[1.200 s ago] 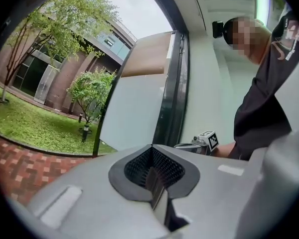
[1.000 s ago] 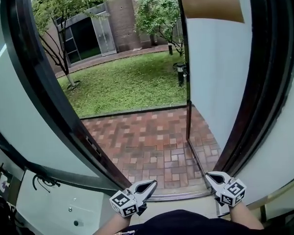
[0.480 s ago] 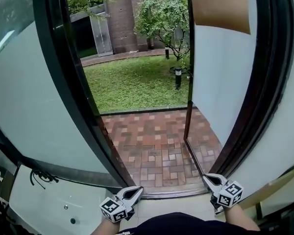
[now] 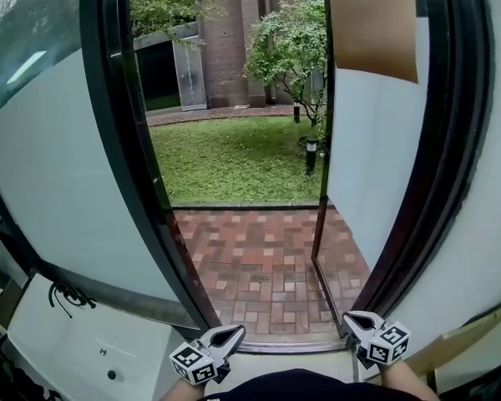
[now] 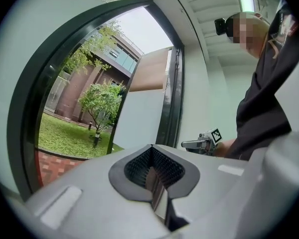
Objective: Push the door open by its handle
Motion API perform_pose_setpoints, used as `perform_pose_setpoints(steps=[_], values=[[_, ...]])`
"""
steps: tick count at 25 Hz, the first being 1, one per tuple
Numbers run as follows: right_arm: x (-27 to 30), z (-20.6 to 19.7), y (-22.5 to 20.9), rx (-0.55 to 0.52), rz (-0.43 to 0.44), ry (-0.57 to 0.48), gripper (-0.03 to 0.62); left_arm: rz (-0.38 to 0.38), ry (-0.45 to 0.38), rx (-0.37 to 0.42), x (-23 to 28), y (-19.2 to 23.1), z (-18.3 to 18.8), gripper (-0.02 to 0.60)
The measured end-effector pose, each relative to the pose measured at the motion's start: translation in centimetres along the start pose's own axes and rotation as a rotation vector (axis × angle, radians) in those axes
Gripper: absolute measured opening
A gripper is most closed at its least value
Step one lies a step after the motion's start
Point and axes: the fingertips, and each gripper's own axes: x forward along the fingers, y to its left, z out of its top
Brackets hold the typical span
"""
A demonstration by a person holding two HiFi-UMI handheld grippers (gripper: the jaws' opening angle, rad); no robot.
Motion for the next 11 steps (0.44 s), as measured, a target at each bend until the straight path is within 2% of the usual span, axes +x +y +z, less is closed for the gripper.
perform_pose_setpoints(steps=[11], values=[[-0.02,0.36,-0.18,-0.019,0.009,-0.008,0.0,-0.004,0.005,0.004,0.29,0.13,0.2,0.005]])
